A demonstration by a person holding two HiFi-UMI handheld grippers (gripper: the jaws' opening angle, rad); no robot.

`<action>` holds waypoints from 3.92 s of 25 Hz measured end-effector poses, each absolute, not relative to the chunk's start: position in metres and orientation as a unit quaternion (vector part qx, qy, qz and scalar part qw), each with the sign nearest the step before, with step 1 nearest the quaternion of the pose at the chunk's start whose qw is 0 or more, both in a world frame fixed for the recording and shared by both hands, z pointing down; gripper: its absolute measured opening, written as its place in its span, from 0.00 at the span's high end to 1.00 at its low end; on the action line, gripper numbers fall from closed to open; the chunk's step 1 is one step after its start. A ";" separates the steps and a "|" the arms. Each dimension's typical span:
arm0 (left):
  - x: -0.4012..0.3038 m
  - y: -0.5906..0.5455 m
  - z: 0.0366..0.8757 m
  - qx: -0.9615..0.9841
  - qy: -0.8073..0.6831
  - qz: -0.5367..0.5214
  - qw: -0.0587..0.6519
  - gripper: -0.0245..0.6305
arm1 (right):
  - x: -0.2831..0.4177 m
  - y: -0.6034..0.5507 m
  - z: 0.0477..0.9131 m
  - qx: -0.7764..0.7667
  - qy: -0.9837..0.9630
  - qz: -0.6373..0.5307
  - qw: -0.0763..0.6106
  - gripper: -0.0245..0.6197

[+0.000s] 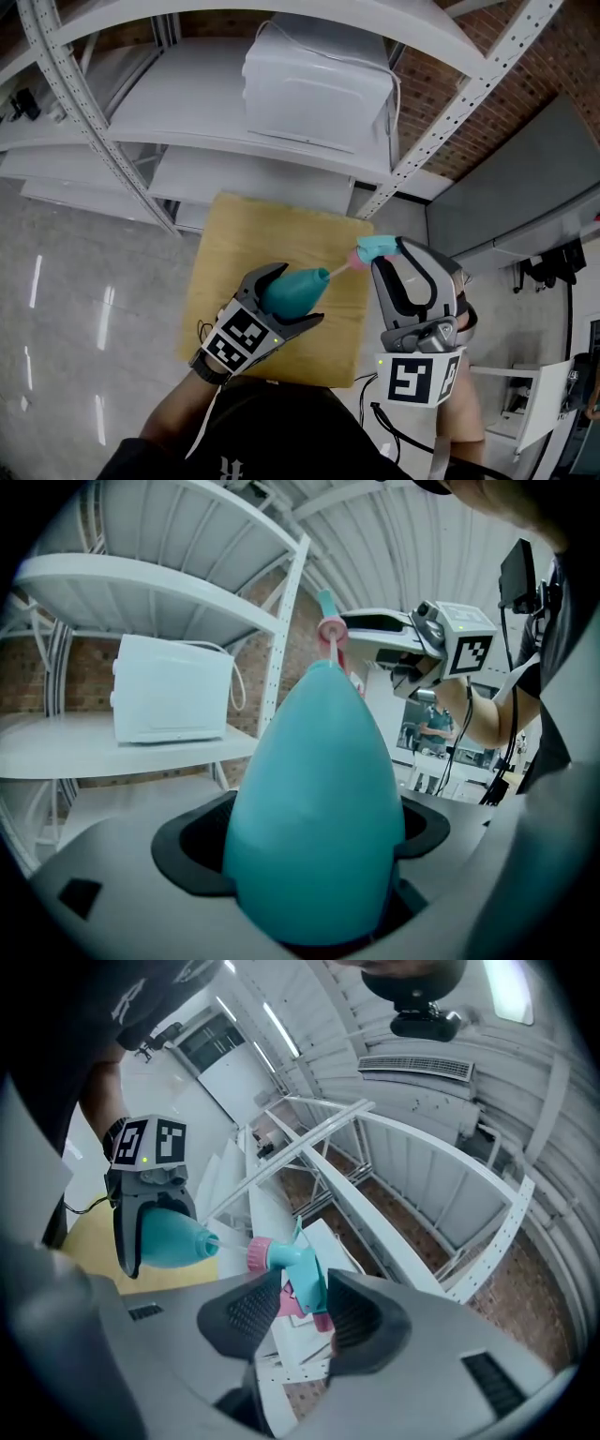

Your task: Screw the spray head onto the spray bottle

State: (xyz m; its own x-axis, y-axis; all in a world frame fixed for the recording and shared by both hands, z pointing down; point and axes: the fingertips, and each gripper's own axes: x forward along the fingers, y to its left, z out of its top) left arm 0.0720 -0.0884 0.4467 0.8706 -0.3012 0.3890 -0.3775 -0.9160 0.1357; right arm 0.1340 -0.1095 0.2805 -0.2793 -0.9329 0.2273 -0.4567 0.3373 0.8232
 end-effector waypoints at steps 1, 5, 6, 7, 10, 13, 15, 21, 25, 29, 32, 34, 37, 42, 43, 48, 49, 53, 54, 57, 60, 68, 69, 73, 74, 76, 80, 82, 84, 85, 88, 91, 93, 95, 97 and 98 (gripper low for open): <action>0.075 -0.086 0.443 0.963 -0.174 0.178 0.104 0.26 | 0.128 -0.107 0.283 0.467 -0.734 -0.329 0.367 0.73; 0.083 -0.084 0.432 0.967 -0.167 0.163 0.102 0.26 | 0.115 -0.098 0.293 0.443 -0.738 -0.340 0.379 0.73; 0.084 -0.084 0.430 0.968 -0.166 0.162 0.102 0.26 | 0.114 -0.096 0.293 0.440 -0.737 -0.343 0.381 0.73; 0.085 -0.084 0.428 0.968 -0.165 0.160 0.102 0.26 | 0.113 -0.096 0.293 0.438 -0.737 -0.345 0.382 0.72; 0.087 -0.084 0.421 0.969 -0.161 0.157 0.103 0.26 | 0.110 -0.096 0.294 0.433 -0.736 -0.351 0.384 0.73; 0.087 -0.084 0.418 0.969 -0.158 0.158 0.105 0.26 | 0.107 -0.098 0.297 0.428 -0.729 -0.363 0.391 0.73; 0.086 -0.086 0.420 0.968 -0.162 0.161 0.108 0.26 | 0.106 -0.099 0.300 0.428 -0.724 -0.368 0.396 0.73; 0.082 -0.109 0.429 0.946 -0.248 0.198 0.070 0.26 | 0.113 -0.110 0.309 0.474 -0.698 -0.315 0.434 0.73; 0.078 -0.124 0.436 0.928 -0.299 0.218 0.030 0.26 | 0.114 -0.116 0.314 0.495 -0.674 -0.287 0.468 0.73; 0.080 -0.124 0.437 0.935 -0.291 0.199 0.049 0.26 | 0.110 -0.115 0.314 0.497 -0.668 -0.271 0.484 0.72; 0.083 -0.125 0.435 0.939 -0.285 0.183 0.058 0.26 | 0.108 -0.115 0.310 0.496 -0.665 -0.270 0.489 0.72; 0.085 -0.125 0.435 0.940 -0.284 0.177 0.062 0.26 | 0.106 -0.113 0.308 0.493 -0.667 -0.270 0.490 0.72; 0.087 -0.128 0.435 0.942 -0.283 0.168 0.064 0.26 | 0.098 -0.108 0.303 0.487 -0.678 -0.266 0.482 0.72; 0.091 -0.128 0.431 0.949 -0.273 0.141 0.067 0.26 | 0.089 -0.104 0.292 0.481 -0.732 -0.206 0.437 0.72; 0.092 -0.127 0.429 0.951 -0.271 0.134 0.064 0.26 | 0.091 -0.105 0.290 0.481 -0.742 -0.190 0.427 0.72; 0.094 -0.121 0.421 0.960 -0.254 0.103 0.063 0.26 | 0.095 -0.105 0.279 0.451 -0.790 -0.135 0.393 0.72; 0.094 -0.120 0.419 0.961 -0.250 0.097 0.069 0.26 | 0.093 -0.103 0.277 0.447 -0.793 -0.133 0.393 0.72; 0.096 -0.117 0.410 0.966 -0.231 0.065 0.100 0.26 | 0.084 -0.097 0.264 0.438 -0.813 -0.148 0.355 0.72; 0.096 -0.117 0.407 0.967 -0.227 0.059 0.103 0.26 | 0.081 -0.096 0.258 0.444 -0.825 -0.138 0.321 0.72; 0.096 -0.115 0.397 0.969 -0.217 0.041 0.109 0.26 | 0.081 -0.097 0.243 0.455 -0.856 -0.092 0.226 0.72; 0.097 -0.110 0.391 0.971 -0.209 0.032 0.110 0.26 | 0.086 -0.098 0.228 0.471 -0.855 -0.102 0.193 0.72; 0.097 -0.092 0.369 0.979 -0.140 -0.010 0.147 0.26 | 0.159 -0.074 0.227 0.388 -0.919 0.059 -0.044 0.72; 0.096 -0.088 0.365 0.981 -0.124 -0.014 0.150 0.26 | 0.158 -0.075 0.239 0.351 -0.930 0.088 -0.066 0.72; 0.098 -0.072 0.355 0.984 -0.078 -0.015 0.159 0.26 | 0.115 -0.076 0.256 0.217 -0.968 0.114 -0.061 0.63; 0.100 -0.069 0.354 0.985 -0.071 -0.013 0.159 0.26 | 0.102 -0.075 0.255 0.193 -0.974 0.109 -0.051 0.62; 0.104 -0.064 0.354 0.986 -0.062 -0.010 0.156 0.26 | 0.087 -0.076 0.254 0.171 -0.979 0.100 -0.038 0.62; 0.107 -0.064 0.356 0.986 -0.066 -0.006 0.155 0.26 | 0.079 -0.082 0.255 0.177 -0.979 0.098 -0.038 0.70; 0.103 -0.075 0.361 0.986 -0.101 0.010 0.135 0.26 | 0.077 -0.085 0.258 0.193 -0.976 0.100 -0.023 0.76; 0.096 -0.088 0.367 0.984 -0.153 0.040 0.087 0.26 | 0.074 -0.089 0.264 0.212 -0.972 0.102 0.008 0.76; 0.091 -0.094 0.369 0.980 -0.179 0.055 0.061 0.26 | 0.073 -0.090 0.267 0.219 -0.970 0.104 0.023 0.76; 0.079 -0.107 0.374 0.966 -0.243 0.086 0.001 0.26 | 0.072 -0.094 0.272 0.228 -0.964 0.126 0.052 0.76; 0.071 -0.115 0.375 0.951 -0.289 0.102 -0.036 0.26 | 0.069 -0.097 0.275 0.236 -0.957 0.155 0.071 0.77; 0.065 -0.122 0.378 0.938 -0.320 0.116 -0.059 0.26 | 0.068 -0.102 0.280 0.254 -0.948 0.175 0.084 0.77; 0.064 -0.127 0.384 0.935 -0.332 0.116 -0.044 0.26 | 0.068 -0.109 0.285 0.286 -0.934 0.199 0.081 0.77; 0.069 -0.127 0.389 0.943 -0.318 0.095 0.015 0.26 | 0.066 -0.117 0.288 0.324 -0.919 0.210 0.074 0.77; 0.072 -0.126 0.390 0.947 -0.307 0.081 0.047 0.26 | 0.066 -0.119 0.289 0.338 -0.915 0.210 0.073 0.76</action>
State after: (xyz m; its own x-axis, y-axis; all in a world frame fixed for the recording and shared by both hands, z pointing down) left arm 0.0722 -0.1263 0.3898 0.7978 -0.5747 0.1823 -0.5899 -0.8066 0.0383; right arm 0.0657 -0.1193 0.2895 -0.7608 -0.5877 0.2754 -0.6490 0.6834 -0.3345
